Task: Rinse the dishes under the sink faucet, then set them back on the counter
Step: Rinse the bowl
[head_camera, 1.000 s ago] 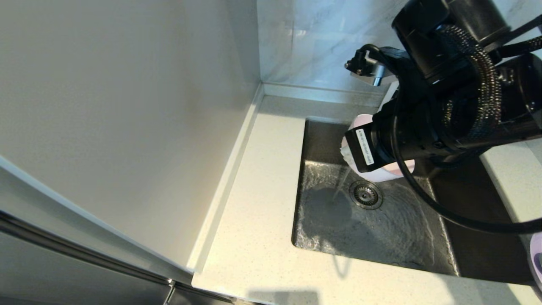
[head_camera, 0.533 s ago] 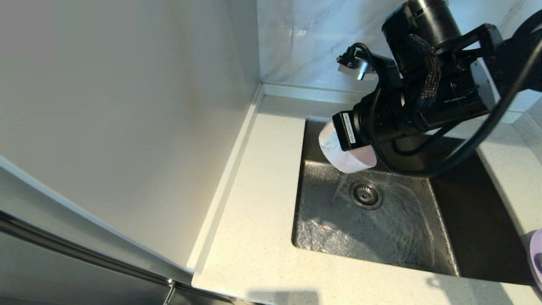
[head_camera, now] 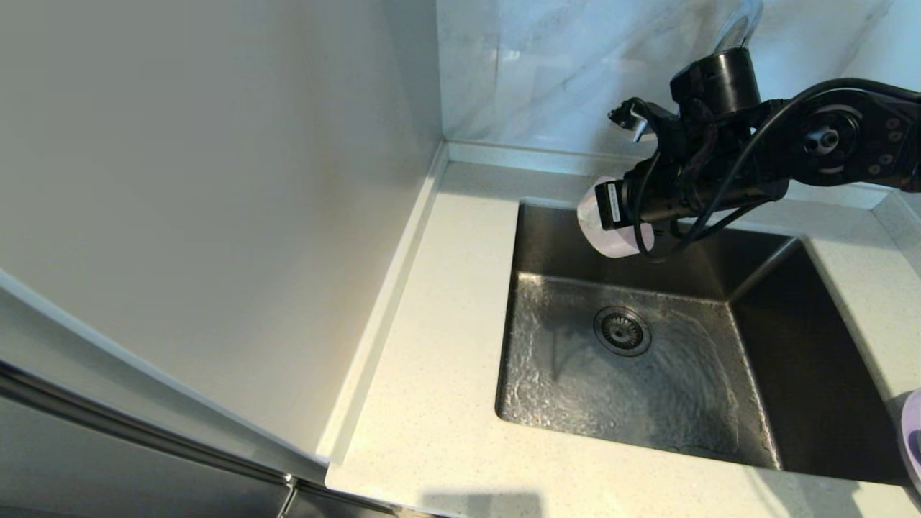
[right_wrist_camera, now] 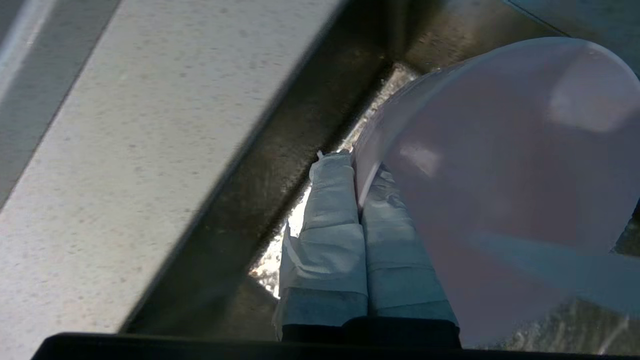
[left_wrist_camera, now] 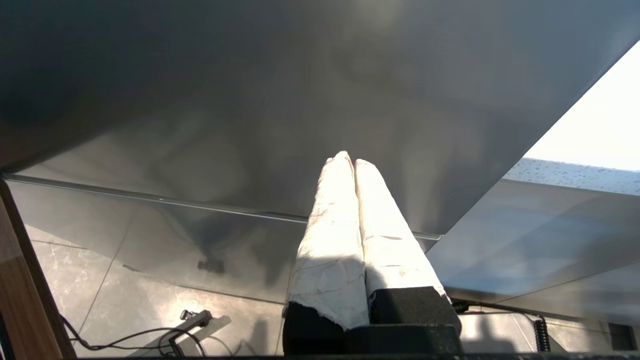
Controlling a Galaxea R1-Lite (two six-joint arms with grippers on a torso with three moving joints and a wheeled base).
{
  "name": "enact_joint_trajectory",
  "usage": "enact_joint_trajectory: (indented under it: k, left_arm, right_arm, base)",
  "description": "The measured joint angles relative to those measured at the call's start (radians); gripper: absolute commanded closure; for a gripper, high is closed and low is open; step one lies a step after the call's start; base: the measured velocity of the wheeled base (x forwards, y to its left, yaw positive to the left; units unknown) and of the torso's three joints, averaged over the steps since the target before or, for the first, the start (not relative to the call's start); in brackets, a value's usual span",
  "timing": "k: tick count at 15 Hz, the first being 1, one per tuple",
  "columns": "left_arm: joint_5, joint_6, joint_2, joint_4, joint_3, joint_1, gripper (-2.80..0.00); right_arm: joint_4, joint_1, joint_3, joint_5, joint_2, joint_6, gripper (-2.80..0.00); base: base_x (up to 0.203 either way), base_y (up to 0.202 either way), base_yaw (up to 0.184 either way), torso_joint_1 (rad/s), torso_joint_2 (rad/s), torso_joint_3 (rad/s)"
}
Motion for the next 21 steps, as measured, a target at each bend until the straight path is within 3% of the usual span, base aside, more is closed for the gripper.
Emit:
enact_joint_trajectory:
  k: [4,10,14,16,21]
  left_arm:
    - [0.0,0.0,0.0,0.0,0.0,0.0,0.0]
    - [0.0,0.0,0.0,0.0,0.0,0.0,0.0]
    - [0.0,0.0,0.0,0.0,0.0,0.0,0.0]
    - [0.0,0.0,0.0,0.0,0.0,0.0,0.0]
    - [0.0,0.0,0.0,0.0,0.0,0.0,0.0]
  right_arm:
    - [0.081,-0.076,0.008,0.035,-0.06,-0.011,0.0]
    - [0.461,-0.171,0.036,0.224,-0.329,-0.032,0.0]
    - [0.544,-0.182,0.123,0.23,-0.418,-0.097,0.0]
    - [0.541,-0.189,0.142,0.233,-0.432,-0.04,0.0]
    - [0.438,-0.252,0.151,0.245,-0.434,0.272,0.0]
  base:
    - [0.0,0.0,0.0,0.0,0.0,0.0]
    - [0.0,0.0,0.0,0.0,0.0,0.0]
    - [0.0,0.0,0.0,0.0,0.0,0.0]
    - [0.0,0.0,0.0,0.0,0.0,0.0]
    - [0.0,0.0,0.0,0.0,0.0,0.0]
